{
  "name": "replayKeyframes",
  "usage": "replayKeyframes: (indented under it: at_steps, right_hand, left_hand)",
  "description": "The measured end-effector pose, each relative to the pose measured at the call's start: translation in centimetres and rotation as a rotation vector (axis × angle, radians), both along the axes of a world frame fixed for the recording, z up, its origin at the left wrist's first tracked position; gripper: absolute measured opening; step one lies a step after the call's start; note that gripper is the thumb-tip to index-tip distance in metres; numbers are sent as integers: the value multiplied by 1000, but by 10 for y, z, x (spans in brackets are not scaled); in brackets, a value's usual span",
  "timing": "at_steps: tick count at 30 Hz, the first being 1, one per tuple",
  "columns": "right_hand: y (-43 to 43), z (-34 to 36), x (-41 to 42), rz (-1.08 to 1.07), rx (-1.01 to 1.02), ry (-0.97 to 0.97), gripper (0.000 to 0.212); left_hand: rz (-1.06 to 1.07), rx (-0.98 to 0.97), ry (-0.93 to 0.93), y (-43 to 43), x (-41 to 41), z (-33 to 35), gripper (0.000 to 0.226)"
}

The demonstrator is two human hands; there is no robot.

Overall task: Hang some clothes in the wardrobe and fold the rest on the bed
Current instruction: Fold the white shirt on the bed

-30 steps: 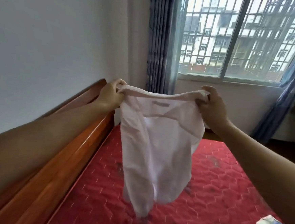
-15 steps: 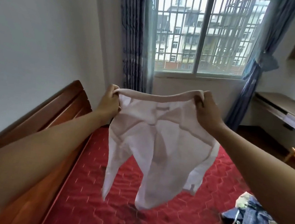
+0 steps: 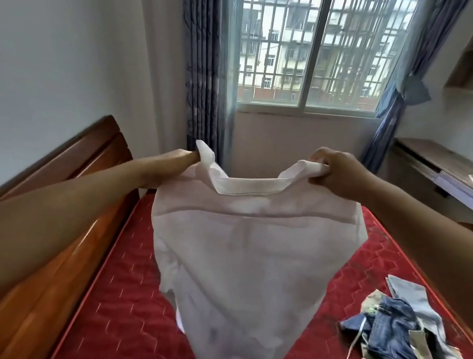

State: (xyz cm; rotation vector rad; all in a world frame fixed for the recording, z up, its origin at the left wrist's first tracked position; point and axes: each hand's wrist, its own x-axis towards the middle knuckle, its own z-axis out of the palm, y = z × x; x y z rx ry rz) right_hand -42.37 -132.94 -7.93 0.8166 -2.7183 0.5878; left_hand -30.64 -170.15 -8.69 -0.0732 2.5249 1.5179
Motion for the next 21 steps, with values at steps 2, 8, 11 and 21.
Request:
replayKeyframes:
  at_steps: [2, 8, 11, 21]
  right_hand:
    - [4, -3, -3, -33, -21, 61, 22]
    - [-4, -22, -5, -124, -237, 11, 19]
    - [-8, -25, -4, -123, -297, 12, 28]
    - [9, -22, -4, 190, 73, 306, 49]
  left_hand:
    - [-115, -29, -29, -3, 4, 8, 65]
    - [-282, -169, -110, -3, 29, 26, 108]
    - [-342, -91, -258, -8, 46, 23, 105]
    - [-502, -302, -522, -17, 77, 15, 71]
